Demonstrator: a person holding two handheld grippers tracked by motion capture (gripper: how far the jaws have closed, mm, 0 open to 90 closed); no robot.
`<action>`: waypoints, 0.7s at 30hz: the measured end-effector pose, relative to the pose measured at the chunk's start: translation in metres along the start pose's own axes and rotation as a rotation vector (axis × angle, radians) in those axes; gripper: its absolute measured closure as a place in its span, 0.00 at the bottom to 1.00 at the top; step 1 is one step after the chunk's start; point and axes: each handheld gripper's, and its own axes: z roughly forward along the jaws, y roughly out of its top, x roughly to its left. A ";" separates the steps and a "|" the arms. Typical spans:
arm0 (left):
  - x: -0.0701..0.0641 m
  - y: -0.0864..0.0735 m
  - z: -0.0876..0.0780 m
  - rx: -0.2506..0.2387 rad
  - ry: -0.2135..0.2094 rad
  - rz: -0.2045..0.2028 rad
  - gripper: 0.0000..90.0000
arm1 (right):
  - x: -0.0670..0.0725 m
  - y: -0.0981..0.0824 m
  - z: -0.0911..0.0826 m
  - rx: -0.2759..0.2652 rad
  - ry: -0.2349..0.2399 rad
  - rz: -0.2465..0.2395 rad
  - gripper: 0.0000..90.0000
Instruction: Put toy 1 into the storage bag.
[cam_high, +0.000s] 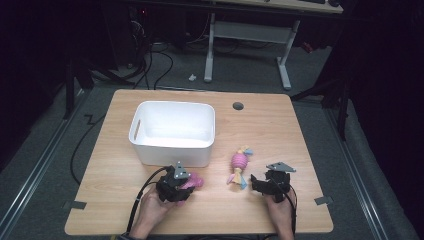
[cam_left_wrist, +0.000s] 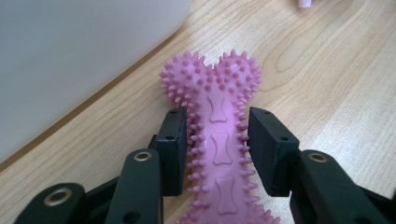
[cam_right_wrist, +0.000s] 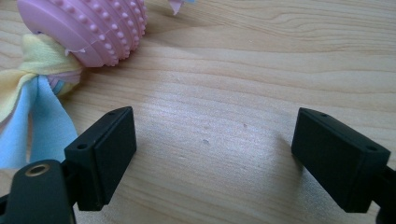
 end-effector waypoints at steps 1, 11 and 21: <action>0.000 0.000 -0.001 -0.002 -0.002 0.004 0.65 | 0.000 0.000 0.000 0.000 0.000 0.000 0.16; 0.000 0.002 -0.014 -0.021 -0.014 0.012 0.66 | 0.000 0.000 0.000 0.001 0.002 -0.001 0.16; 0.008 -0.001 -0.040 -0.035 -0.014 0.000 0.66 | 0.001 0.000 0.000 -0.002 0.008 -0.010 0.16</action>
